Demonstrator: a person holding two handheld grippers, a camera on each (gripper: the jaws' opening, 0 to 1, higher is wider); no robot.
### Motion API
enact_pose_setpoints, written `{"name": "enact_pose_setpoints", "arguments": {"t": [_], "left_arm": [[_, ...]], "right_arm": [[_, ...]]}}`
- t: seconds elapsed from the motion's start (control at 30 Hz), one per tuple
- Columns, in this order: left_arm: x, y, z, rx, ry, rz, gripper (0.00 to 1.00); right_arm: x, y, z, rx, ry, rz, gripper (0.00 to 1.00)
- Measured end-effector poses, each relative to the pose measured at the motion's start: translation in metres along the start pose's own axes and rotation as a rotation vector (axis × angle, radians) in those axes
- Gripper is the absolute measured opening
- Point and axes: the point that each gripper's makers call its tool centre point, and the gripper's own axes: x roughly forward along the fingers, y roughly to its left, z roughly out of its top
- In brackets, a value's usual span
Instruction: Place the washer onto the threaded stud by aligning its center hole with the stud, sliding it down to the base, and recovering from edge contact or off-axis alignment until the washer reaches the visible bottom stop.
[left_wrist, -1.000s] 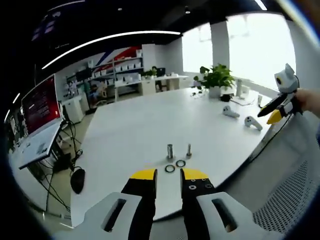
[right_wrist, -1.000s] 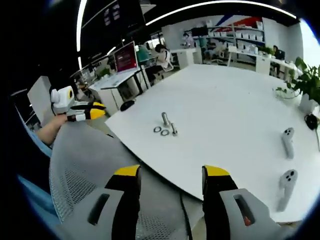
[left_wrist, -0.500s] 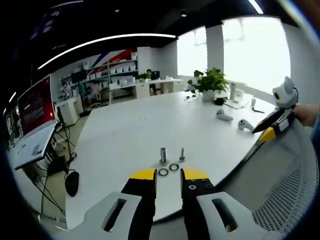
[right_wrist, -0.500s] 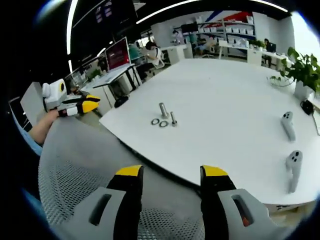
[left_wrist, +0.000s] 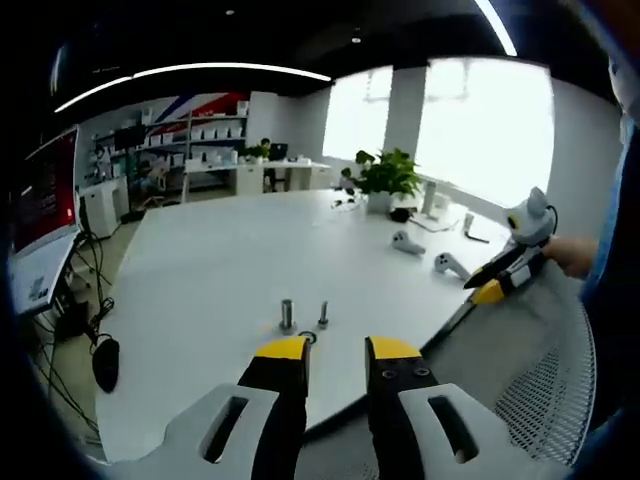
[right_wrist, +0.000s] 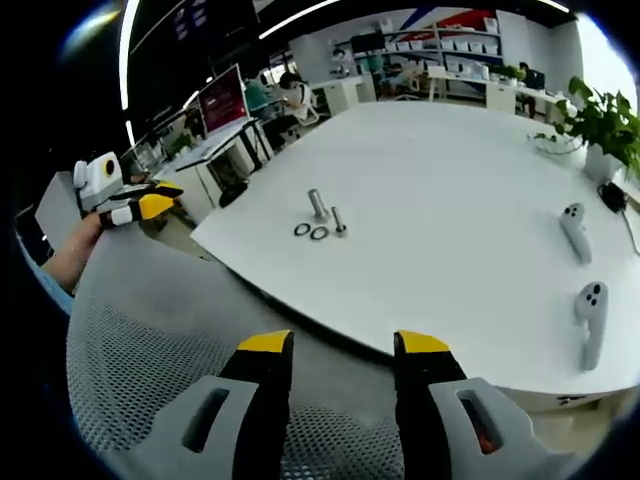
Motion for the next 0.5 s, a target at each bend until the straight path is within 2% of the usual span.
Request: {"name": "enact_pose_setpoints", "arguments": {"t": [0.03, 0.07, 0.1, 0.13, 0.27, 0.33, 0.4, 0.5], "left_arm": [[0.0, -0.001, 0.001, 0.022, 0.014, -0.023, 0.2], [-0.001, 0.0, -0.001, 0.062, 0.057, -0.042, 0.2], [-0.002, 0.001, -0.001, 0.079, 0.074, -0.041, 0.2], [-0.002, 0.006, 0.0, 0.134, 0.115, -0.038, 0.2], [0.002, 0.012, 0.017, 0.243, 0.15, -0.081, 0.25], [0.007, 0.016, 0.021, 0.272, 0.17, -0.088, 0.3], [0.014, 0.015, 0.023, 0.276, 0.192, -0.126, 0.32], [0.026, 0.014, 0.017, 0.317, 0.25, -0.179, 0.33]], "right_arm": [[0.0, 0.0, 0.0, -0.003, 0.001, 0.0, 0.42], [0.0, 0.0, 0.0, -0.005, 0.003, 0.003, 0.42], [0.0, 0.002, -0.001, -0.008, 0.008, 0.007, 0.42], [0.0, 0.002, -0.001, -0.01, 0.01, 0.009, 0.42], [0.0, 0.004, -0.001, -0.009, 0.006, 0.014, 0.42], [0.0, 0.004, -0.001, -0.012, 0.006, 0.015, 0.42], [0.0, 0.005, 0.0, -0.016, 0.005, 0.017, 0.42], [0.0, 0.005, 0.0, -0.016, 0.005, 0.015, 0.42]]}}
